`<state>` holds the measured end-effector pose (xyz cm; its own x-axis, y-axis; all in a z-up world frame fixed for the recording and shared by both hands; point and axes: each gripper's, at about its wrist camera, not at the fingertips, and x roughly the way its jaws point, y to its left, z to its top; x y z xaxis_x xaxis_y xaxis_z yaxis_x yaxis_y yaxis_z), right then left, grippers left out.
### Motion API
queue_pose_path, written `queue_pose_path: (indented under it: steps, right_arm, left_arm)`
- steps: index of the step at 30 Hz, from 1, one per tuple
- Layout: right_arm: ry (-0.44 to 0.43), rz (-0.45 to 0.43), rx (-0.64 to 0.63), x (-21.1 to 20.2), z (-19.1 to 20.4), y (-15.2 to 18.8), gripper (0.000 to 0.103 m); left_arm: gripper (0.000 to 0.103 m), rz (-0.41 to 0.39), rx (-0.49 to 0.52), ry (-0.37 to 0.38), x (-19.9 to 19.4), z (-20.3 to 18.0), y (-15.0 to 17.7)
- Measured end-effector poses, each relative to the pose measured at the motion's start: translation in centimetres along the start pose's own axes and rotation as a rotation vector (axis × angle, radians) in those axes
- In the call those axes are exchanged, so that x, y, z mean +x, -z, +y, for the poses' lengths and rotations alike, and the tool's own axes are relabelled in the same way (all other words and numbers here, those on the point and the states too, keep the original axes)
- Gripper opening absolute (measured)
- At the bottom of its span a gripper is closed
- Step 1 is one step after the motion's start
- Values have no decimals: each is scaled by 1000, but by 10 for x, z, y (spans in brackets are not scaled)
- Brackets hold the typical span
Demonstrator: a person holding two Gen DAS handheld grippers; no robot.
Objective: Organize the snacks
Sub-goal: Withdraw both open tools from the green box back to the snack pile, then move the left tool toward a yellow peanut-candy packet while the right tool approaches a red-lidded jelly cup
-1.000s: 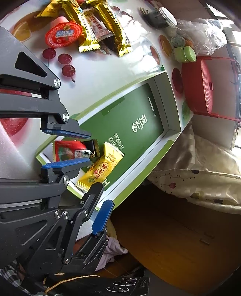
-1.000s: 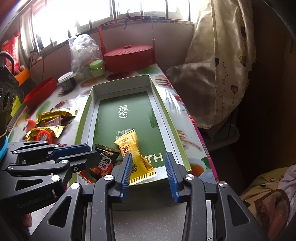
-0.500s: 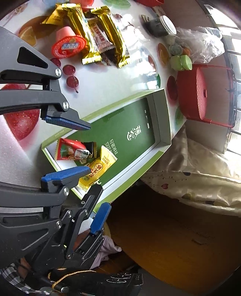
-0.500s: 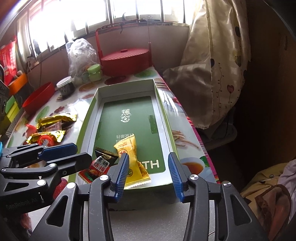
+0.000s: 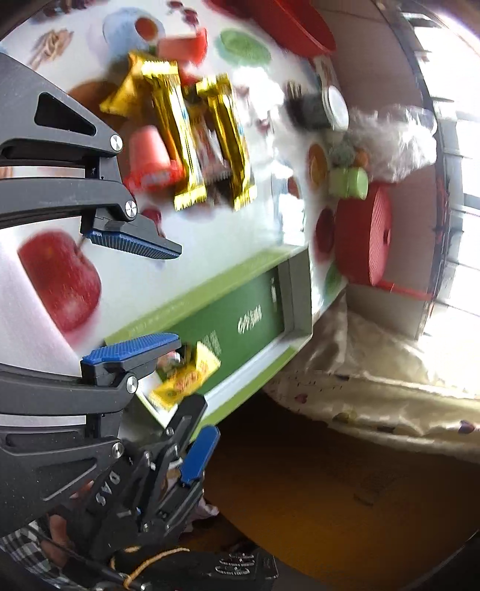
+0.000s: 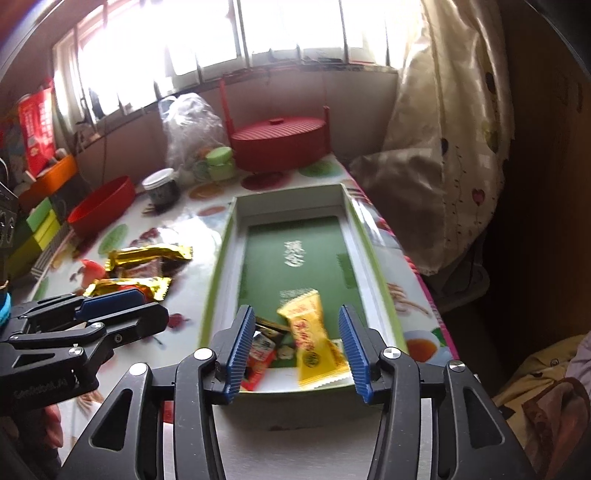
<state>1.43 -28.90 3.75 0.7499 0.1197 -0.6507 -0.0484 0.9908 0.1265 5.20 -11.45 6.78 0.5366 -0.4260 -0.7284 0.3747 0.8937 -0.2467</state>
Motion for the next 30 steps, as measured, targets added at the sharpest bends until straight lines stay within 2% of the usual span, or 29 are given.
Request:
queue_pose_path:
  steps: [4,20,26,30]
  right_arm:
    - [-44,-11,-26,0,16,-3,53]
    - [-132,37,-147,23,78,-4,54]
    - [-194,69,-197,38,114,-5,54]
    - [-235,88,-221,48,135,-5,54]
  left_arm:
    - [43,-13,-56,-24,-11,24,6]
    - [43,-9,-214,-165,-34,106,38]
    - [43,-9,-270,-190,-37,131,46]
    - [43,-1,-305,-176,-36,144,50]
